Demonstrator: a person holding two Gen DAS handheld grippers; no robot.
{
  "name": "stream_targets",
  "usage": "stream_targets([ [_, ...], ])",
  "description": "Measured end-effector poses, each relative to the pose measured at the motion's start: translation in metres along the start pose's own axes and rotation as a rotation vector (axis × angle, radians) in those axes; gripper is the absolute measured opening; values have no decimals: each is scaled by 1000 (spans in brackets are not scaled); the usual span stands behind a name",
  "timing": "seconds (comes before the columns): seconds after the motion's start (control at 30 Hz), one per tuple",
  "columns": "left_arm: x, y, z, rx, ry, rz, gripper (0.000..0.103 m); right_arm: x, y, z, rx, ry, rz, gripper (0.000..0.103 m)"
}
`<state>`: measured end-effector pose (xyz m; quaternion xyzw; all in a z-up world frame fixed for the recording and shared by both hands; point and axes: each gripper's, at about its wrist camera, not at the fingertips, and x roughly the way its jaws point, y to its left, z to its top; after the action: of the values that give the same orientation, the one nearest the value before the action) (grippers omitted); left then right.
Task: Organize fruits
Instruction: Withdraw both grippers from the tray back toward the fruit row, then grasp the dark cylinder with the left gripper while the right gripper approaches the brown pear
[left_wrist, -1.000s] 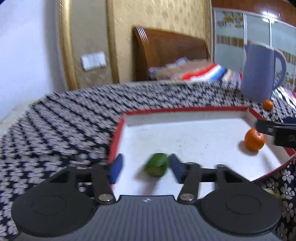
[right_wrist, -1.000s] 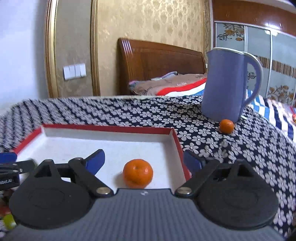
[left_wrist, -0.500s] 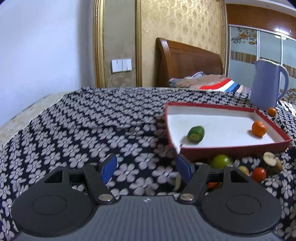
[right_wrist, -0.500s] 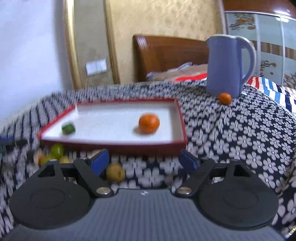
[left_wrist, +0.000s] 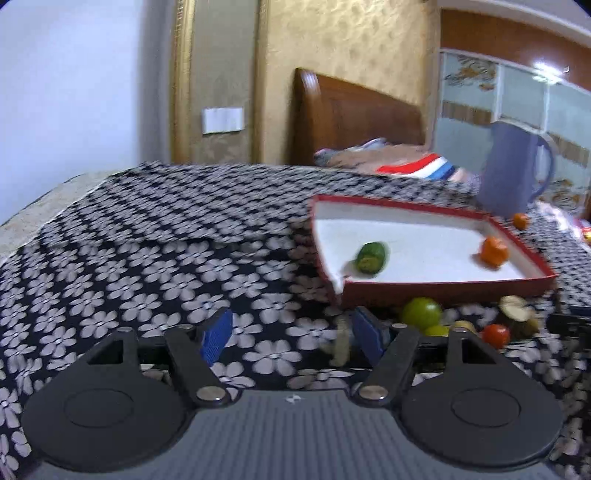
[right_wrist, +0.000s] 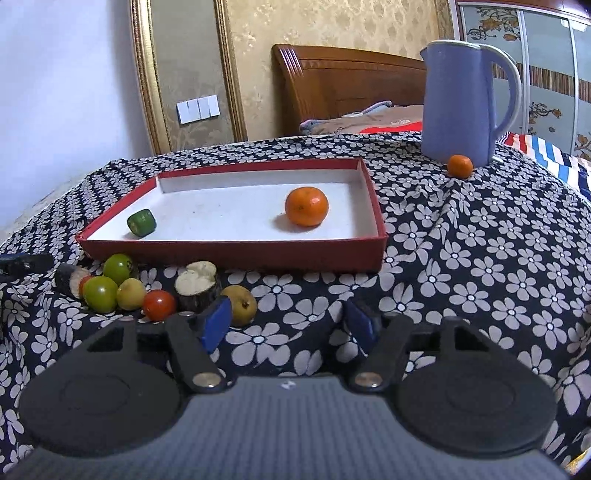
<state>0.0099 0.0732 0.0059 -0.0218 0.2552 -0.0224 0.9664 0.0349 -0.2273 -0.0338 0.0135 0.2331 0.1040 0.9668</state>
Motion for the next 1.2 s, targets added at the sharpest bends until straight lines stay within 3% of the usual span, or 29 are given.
stream_targets([
  [0.1, -4, -13, -2, 62, -4, -47, 85, 3, -5, 0, 16, 4, 3, 67],
  [0.23, 7, -30, -2, 140, 25, -9, 85, 6, -4, -2, 16, 7, 7, 67],
  [0.5, 22, -20, -1, 67, 91, -36, 84, 7, -6, -3, 27, 2, 14, 67],
  [0.73, 18, -26, -3, 101, 69, -83, 46, 8, -7, -4, 39, 3, 10, 70],
  [0.93, 29, -33, 1, 106, 88, -56, 44, 8, -7, -4, 43, 1, 9, 70],
  [1.07, 29, -25, 1, 62, 106, -79, 43, 6, -6, -4, 45, -2, 7, 70],
  [1.13, 28, -25, 0, 67, 104, -86, 31, 5, -6, -5, 39, -1, 8, 70],
  [1.2, 28, -26, 0, 65, 104, -87, 31, 4, -5, -5, 31, 2, 11, 69],
])
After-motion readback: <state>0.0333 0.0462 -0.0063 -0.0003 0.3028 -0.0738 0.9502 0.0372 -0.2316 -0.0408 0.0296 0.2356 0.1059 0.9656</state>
